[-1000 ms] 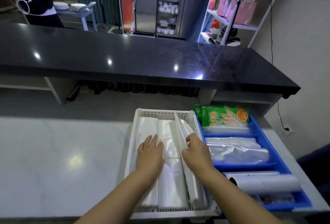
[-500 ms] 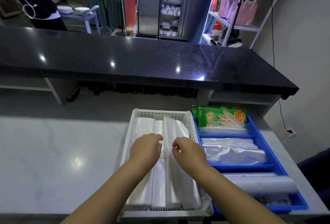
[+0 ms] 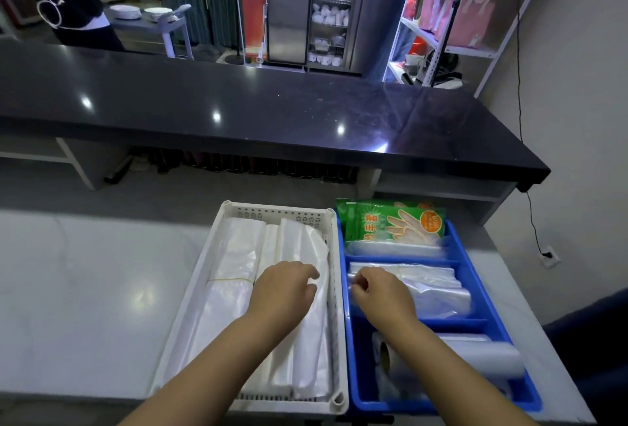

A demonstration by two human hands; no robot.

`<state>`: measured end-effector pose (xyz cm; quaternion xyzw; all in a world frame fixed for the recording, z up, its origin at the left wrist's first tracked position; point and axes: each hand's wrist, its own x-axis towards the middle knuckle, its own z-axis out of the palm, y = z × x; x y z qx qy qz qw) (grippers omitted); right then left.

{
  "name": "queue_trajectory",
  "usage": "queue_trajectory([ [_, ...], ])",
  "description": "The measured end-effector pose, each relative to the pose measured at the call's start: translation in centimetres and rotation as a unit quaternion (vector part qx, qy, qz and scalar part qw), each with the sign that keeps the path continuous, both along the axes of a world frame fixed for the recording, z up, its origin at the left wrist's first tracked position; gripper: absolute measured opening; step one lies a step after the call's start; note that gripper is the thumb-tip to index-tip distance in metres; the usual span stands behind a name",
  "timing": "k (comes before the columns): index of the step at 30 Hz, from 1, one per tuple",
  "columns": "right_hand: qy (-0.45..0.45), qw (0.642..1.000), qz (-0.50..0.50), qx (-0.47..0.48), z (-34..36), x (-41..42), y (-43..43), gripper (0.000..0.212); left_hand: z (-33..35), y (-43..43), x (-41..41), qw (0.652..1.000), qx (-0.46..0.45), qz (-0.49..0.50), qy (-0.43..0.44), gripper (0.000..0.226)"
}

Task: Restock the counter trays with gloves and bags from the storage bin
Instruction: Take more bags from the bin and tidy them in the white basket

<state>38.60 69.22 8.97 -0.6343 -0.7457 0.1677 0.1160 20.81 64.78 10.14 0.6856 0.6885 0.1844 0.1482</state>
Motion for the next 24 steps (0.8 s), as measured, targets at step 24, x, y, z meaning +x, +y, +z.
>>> queue_trajectory([
  [24, -0.102, 0.989, -0.052, 0.090, 2.8, 4.4, -10.1, 0.019, -0.7, -13.5, -1.6, 0.996, 0.083, -0.010, -0.037, 0.028],
])
